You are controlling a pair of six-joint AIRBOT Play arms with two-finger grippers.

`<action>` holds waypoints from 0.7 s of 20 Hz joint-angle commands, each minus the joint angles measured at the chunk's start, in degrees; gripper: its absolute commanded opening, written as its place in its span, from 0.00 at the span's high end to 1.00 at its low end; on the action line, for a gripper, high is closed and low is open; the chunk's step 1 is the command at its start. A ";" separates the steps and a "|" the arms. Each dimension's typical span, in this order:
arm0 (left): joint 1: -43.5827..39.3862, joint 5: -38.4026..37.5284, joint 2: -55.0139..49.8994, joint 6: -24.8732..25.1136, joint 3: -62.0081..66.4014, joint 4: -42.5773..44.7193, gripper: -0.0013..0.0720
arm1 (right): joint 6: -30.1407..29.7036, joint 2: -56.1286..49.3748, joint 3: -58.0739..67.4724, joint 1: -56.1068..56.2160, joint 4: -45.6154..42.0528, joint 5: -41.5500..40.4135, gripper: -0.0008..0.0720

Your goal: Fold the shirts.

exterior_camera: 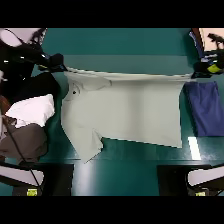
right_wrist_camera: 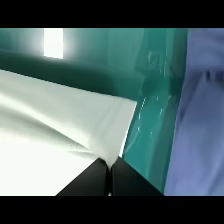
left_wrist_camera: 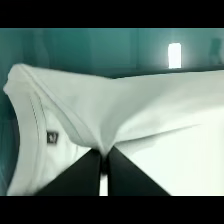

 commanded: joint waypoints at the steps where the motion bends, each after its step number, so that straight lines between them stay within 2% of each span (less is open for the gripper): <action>1: -0.63 10.84 -5.20 2.03 1.70 -0.04 0.95 | 0.09 -8.24 7.54 0.57 0.15 -4.24 0.97; 3: -0.63 10.51 -5.14 4.44 2.51 0.26 0.95 | 0.07 -8.41 8.63 0.57 0.15 -5.90 0.97; 5: -0.63 5.53 -5.09 4.70 3.82 2.29 0.95 | 0.07 -6.84 6.34 0.55 0.11 -6.32 0.97; 8: -0.63 -4.90 -5.03 4.59 4.39 7.82 0.95 | 0.07 -2.10 -2.73 0.55 0.11 -6.88 0.97; 10: -0.66 -8.44 -5.01 4.42 2.14 9.14 0.95 | 0.07 1.53 -10.75 0.81 0.24 -8.57 0.97; 14: -1.22 -4.57 -5.03 3.96 -7.87 8.76 0.95 | 0.07 6.56 -24.63 2.21 0.57 -13.29 0.97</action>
